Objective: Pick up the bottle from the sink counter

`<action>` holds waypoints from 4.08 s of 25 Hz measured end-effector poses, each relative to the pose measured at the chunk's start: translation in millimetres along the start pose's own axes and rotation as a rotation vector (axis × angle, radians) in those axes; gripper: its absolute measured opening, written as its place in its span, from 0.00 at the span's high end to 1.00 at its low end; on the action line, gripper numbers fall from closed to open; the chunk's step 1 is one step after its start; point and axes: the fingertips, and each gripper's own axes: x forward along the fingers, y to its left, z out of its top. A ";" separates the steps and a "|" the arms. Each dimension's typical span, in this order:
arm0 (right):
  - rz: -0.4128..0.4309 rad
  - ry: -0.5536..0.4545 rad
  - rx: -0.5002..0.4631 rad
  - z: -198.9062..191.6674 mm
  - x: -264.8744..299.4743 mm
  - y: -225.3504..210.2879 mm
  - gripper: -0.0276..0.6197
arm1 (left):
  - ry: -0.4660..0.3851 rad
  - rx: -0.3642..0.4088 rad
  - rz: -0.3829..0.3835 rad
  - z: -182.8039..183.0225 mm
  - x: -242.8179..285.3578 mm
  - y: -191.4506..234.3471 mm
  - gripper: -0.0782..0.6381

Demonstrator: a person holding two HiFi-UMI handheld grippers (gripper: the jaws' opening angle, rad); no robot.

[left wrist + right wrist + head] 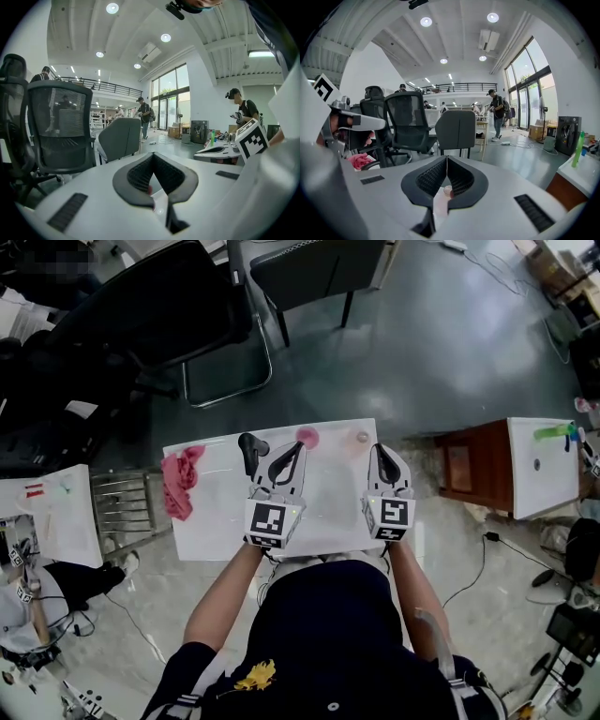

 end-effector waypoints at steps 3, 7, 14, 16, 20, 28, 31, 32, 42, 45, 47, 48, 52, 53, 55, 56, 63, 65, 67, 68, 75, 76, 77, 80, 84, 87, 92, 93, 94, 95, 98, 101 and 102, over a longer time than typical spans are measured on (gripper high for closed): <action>-0.017 0.018 0.002 -12.2 8.3 -4.7 0.91 | 0.006 -0.020 0.018 -11.1 6.4 3.8 0.87; -0.072 0.017 0.027 -21.9 18.6 -16.8 0.91 | 0.012 -0.048 0.049 -21.9 14.4 10.6 0.87; -0.118 0.014 0.087 -37.0 32.7 -30.4 0.88 | 0.029 -0.061 0.095 -38.4 24.0 25.5 0.87; -0.121 0.018 0.089 -41.2 38.0 -31.3 0.84 | 0.033 -0.070 0.108 -43.6 26.5 30.1 0.87; -0.116 0.032 0.087 -50.3 48.6 -31.2 0.75 | 0.040 -0.077 0.125 -50.7 30.0 35.2 0.87; -0.069 0.066 0.092 -78.9 69.7 -18.2 0.49 | 0.060 -0.093 0.139 -64.3 28.8 39.5 0.87; -0.059 0.096 0.092 -96.0 80.4 -17.0 0.39 | 0.069 -0.096 0.138 -70.1 30.0 40.8 0.87; -0.057 0.106 0.089 -101.1 83.8 -16.1 0.37 | 0.071 -0.097 0.139 -72.4 30.1 41.4 0.87; -0.071 0.168 0.063 -136.8 113.5 -18.4 0.28 | 0.079 -0.114 0.135 -84.7 35.3 39.2 0.87; -0.074 0.212 0.039 -150.9 122.5 -16.1 0.27 | 0.079 -0.119 0.137 -86.0 36.1 39.1 0.87; -0.082 0.238 0.037 -159.2 127.1 -16.4 0.27 | 0.081 -0.123 0.140 -86.9 36.9 39.3 0.87; -0.086 0.245 0.041 -162.1 128.7 -16.9 0.27 | 0.082 -0.125 0.142 -87.2 37.1 39.1 0.87; -0.096 0.259 0.054 -169.4 133.7 -16.8 0.27 | 0.088 -0.132 0.147 -92.8 38.5 40.1 0.87; -0.096 0.263 0.055 -170.6 135.1 -16.5 0.27 | 0.091 -0.134 0.149 -95.2 39.2 40.9 0.87; -0.097 0.268 0.050 -171.7 138.3 -16.4 0.27 | 0.096 -0.137 0.153 -99.0 40.7 42.9 0.87; -0.101 0.271 0.044 -171.6 139.9 -16.4 0.27 | 0.099 -0.137 0.155 -100.2 41.4 44.1 0.87; -0.118 0.352 0.000 -176.2 146.4 -12.1 0.27 | 0.114 -0.142 0.156 -106.8 44.2 41.9 0.87; -0.117 0.356 -0.002 -176.6 147.3 -11.7 0.27 | 0.114 -0.146 0.154 -108.1 44.4 39.7 0.87; -0.115 0.355 -0.006 -176.8 147.5 -11.3 0.27 | 0.116 -0.148 0.153 -109.5 43.7 37.9 0.87; -0.116 0.354 -0.010 -176.6 147.5 -11.8 0.27 | 0.116 -0.148 0.152 -109.8 43.5 37.0 0.87; -0.125 0.355 -0.016 -174.4 146.9 -15.2 0.27 | 0.122 -0.148 0.142 -109.5 41.2 29.4 0.87; -0.125 0.356 -0.017 -174.2 146.3 -15.2 0.27 | 0.123 -0.148 0.140 -109.6 40.8 28.1 0.87; -0.124 0.357 -0.018 -174.3 145.7 -15.2 0.27 | 0.123 -0.148 0.138 -109.8 40.3 26.5 0.87; -0.117 0.358 -0.024 -175.3 145.8 -15.2 0.29 | 0.122 -0.148 0.133 -109.4 38.3 21.6 0.87; -0.116 0.355 -0.025 -176.3 145.3 -14.6 0.29 | 0.120 -0.148 0.131 -108.6 30.7 17.6 0.87; -0.121 0.346 -0.021 -176.3 146.8 -13.7 0.29 | 0.120 -0.146 0.134 -109.6 24.1 19.0 0.87; -0.120 0.353 -0.022 -177.2 142.0 -12.5 0.29 | 0.129 -0.150 0.154 -110.2 8.9 22.5 0.87; -0.119 0.353 -0.020 -177.2 141.9 -12.3 0.29 | 0.131 -0.148 0.157 -109.9 6.8 23.4 0.87; -0.118 0.352 -0.022 -177.0 142.0 -12.4 0.29 | 0.130 -0.146 0.159 -109.5 5.3 24.1 0.87; -0.117 0.352 -0.025 -176.5 142.1 -12.8 0.29 | 0.129 -0.143 0.160 -108.9 4.3 24.8 0.87; -0.112 0.345 -0.027 -175.0 142.3 -12.5 0.29 | 0.126 -0.140 0.163 -106.8 2.1 26.2 0.87; -0.106 0.337 -0.035 -174.6 140.5 -11.6 0.29 | 0.128 -0.136 0.164 -107.0 0.2 26.2 0.87; -0.106 0.335 -0.039 -174.6 139.3 -11.8 0.29 | 0.128 -0.135 0.165 -107.1 -0.4 26.0 0.87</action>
